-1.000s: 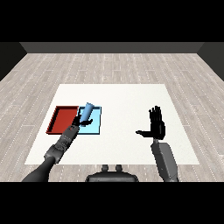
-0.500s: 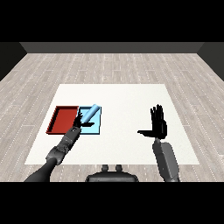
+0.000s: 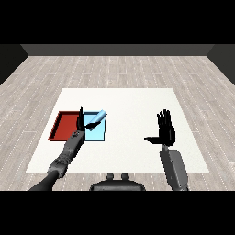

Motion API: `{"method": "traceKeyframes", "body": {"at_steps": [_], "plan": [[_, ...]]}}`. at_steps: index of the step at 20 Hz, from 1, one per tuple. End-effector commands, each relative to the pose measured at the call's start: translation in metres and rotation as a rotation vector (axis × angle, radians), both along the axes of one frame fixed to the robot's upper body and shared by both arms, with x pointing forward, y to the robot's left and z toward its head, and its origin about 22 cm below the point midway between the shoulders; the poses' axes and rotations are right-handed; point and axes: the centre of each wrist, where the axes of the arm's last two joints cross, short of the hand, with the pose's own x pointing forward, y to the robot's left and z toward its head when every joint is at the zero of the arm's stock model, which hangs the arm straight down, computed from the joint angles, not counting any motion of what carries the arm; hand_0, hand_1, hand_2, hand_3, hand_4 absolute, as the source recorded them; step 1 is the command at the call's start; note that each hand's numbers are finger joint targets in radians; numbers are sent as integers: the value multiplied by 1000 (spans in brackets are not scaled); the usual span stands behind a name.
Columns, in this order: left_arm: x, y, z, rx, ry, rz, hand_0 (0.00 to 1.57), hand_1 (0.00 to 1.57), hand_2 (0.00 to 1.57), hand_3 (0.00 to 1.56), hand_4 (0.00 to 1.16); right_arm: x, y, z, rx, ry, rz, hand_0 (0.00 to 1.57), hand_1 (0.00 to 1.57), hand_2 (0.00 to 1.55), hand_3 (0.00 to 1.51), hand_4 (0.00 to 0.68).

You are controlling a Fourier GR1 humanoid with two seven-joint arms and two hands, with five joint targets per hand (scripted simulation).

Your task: Pick the blue can and put it in the blue box

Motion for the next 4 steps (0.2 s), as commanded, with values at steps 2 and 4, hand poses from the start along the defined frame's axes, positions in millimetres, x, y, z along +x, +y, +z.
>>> {"method": "traceKeyframes", "body": {"at_steps": [2, 4], "plan": [[-12, -9, 11, -105, -285, -185, 0, 0, 0, 0, 0, -9, -9, -8, -46, 19, 5, 0, 0, 0, 0, 0], [-32, -16, 2, -137, -301, -243, 0, 0, 0, 0, 0, -2, -5, -5, -55, 21, -8, 0, 0, 0, 0, 0]]}}
